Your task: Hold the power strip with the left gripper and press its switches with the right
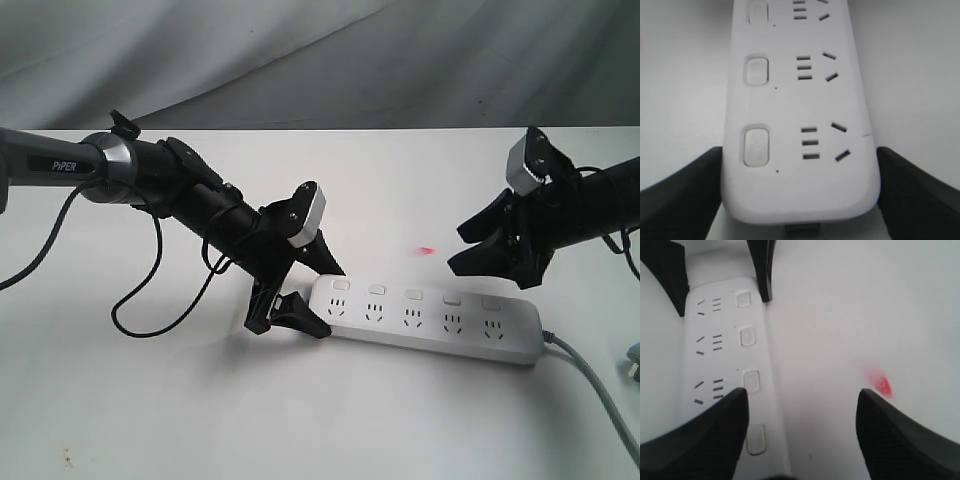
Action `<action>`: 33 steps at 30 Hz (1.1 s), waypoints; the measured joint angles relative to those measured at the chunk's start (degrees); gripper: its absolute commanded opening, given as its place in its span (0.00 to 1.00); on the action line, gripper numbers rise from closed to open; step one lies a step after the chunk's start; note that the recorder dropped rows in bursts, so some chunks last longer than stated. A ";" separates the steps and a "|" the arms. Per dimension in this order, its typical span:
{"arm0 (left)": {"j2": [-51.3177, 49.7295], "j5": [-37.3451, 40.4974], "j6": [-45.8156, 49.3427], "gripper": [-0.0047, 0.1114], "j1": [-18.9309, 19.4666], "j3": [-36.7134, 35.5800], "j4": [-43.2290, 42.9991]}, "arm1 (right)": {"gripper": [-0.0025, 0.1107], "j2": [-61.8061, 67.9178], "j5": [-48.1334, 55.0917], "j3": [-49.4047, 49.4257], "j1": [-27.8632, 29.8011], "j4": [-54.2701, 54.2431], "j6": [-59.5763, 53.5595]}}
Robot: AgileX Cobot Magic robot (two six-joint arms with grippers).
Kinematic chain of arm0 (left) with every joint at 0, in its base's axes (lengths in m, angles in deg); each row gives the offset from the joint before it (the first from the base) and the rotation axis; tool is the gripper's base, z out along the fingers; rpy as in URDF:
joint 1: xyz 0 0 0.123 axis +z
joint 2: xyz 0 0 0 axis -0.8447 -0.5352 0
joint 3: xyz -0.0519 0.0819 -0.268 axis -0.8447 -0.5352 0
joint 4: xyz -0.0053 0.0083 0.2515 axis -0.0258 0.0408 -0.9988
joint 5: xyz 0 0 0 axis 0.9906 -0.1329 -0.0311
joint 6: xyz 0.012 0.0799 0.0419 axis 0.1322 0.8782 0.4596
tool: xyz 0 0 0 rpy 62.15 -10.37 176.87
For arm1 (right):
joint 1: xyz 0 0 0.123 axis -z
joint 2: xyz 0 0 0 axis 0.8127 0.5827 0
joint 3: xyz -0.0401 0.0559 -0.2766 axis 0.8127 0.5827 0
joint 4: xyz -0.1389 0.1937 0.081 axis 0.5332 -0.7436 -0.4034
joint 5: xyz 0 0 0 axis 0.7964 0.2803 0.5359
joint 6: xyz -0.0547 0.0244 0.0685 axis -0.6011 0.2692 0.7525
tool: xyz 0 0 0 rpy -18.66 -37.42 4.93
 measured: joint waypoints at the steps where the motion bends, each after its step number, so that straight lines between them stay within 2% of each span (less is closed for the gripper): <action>1: 0.00 0.00 0.00 0.32 0.00 0.00 0.00 | 0.53 0.69 0.00 0.00 0.00 0.00 -0.30; 33: 0.00 0.00 0.00 0.32 0.00 0.00 0.00 | 0.53 3.54 -1.42 0.00 0.00 -1.12 -2.20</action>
